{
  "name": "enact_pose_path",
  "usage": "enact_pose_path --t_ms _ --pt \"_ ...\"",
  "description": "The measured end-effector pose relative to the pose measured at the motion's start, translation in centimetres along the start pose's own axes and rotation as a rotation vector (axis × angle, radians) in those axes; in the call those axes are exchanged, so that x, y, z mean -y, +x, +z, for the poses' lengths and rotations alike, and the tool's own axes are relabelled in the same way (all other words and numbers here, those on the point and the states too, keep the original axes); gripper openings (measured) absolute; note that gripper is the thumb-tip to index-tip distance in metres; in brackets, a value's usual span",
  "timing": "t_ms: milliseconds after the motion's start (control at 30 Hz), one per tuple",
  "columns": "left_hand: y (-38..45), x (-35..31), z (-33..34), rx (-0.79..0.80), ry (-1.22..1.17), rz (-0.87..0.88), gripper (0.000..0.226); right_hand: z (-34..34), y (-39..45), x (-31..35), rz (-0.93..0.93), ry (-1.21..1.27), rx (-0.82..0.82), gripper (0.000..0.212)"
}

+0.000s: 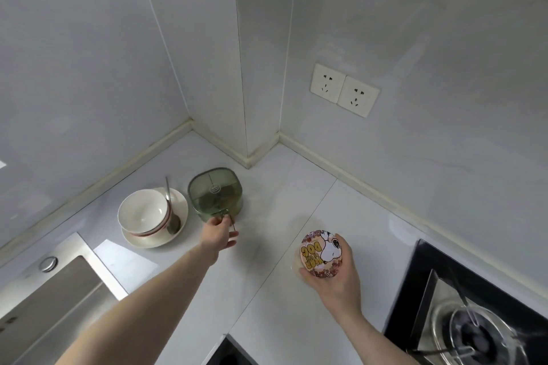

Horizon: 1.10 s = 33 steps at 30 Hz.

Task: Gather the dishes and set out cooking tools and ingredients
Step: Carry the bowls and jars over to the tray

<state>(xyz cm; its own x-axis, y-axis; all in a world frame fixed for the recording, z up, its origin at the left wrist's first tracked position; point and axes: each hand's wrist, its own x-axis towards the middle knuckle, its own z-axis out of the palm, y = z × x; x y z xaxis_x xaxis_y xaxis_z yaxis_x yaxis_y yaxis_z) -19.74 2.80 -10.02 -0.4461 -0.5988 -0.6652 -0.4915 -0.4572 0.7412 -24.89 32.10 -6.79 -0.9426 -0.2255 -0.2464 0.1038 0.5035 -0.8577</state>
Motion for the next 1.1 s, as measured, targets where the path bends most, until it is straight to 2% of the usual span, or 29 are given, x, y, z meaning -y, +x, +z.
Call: enact_pose_path --t_ms 100,267,567,800,967,1100 --pt "-0.9 2.6 -1.1 -0.016 0.052 -0.008 0.016 0.3 0.0 -0.8 0.022 0.049 -0.020 0.095" --pt "-3.0 5.9 -3.4 0.047 0.181 -0.014 0.018 1.2 0.9 -2.0 0.003 0.143 -0.017 0.082" --pt "-6.7 8.6 -4.9 0.085 0.173 -0.106 0.020 1.4 0.3 -0.7 0.012 0.192 -0.005 0.073" --pt "-10.7 8.9 -4.9 0.065 0.219 -0.081 0.022 -0.1 -3.8 -0.5 0.008 0.316 -0.017 0.072" --pt "-14.3 8.5 -5.4 0.149 0.342 -0.002 0.025 -1.7 -7.3 0.1 0.001 0.477 -0.047 0.074" --pt "-16.7 7.8 -5.4 0.211 0.445 0.090 0.026 -2.9 -10.5 1.1 -0.022 0.467 -0.111 0.072"
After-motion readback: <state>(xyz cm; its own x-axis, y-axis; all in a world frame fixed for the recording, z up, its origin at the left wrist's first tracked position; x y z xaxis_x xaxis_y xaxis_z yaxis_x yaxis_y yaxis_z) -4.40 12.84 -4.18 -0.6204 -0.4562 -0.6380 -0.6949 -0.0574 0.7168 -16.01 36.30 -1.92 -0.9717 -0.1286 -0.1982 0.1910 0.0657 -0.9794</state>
